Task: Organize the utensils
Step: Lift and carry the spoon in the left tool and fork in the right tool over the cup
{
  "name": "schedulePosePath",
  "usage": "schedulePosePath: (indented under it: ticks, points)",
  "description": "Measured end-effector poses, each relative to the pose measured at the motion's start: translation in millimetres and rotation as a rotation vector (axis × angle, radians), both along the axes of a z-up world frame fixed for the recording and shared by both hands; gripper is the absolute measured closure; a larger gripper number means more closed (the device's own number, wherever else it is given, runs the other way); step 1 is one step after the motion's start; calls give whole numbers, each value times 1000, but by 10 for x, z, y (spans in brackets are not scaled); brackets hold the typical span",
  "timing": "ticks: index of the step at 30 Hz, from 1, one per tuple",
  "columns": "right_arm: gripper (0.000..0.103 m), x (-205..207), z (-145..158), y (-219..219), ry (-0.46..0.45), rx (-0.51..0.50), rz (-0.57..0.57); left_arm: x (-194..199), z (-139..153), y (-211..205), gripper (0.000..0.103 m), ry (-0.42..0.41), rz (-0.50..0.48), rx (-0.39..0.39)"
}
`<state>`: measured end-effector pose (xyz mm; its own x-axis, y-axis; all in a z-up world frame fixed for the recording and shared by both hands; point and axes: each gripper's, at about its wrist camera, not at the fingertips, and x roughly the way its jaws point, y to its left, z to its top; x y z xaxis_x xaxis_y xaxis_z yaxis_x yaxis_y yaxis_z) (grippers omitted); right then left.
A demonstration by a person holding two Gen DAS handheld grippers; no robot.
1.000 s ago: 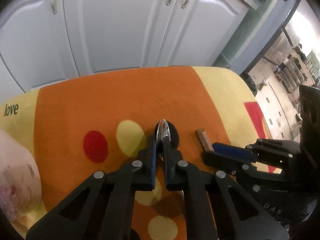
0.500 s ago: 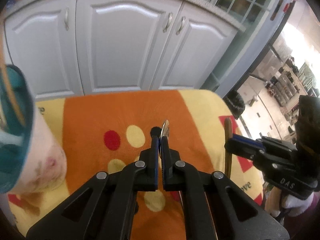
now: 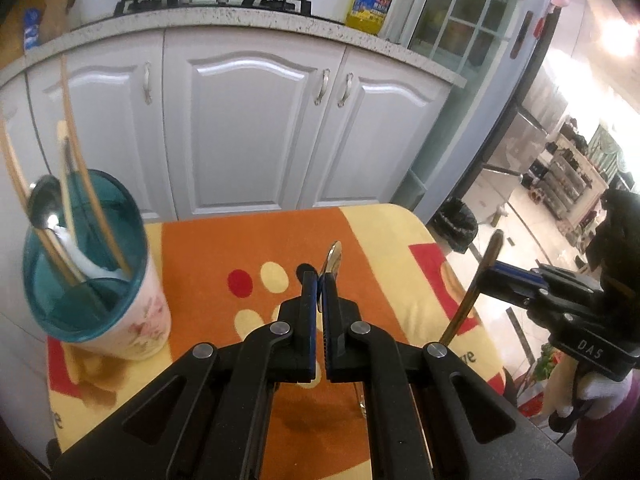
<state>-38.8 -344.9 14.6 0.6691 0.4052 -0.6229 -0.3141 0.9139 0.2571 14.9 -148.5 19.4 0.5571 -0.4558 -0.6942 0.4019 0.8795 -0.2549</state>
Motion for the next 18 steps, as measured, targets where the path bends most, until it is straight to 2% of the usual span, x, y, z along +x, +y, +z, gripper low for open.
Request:
schedulePosePath:
  ticks: [8, 18]
  points:
    - [94, -41, 279, 124, -62, -27, 22, -78, 246, 250, 102, -50, 44, -20]
    - [94, 87, 668, 559, -156, -43, 118, -96, 513, 559, 102, -110, 106, -3]
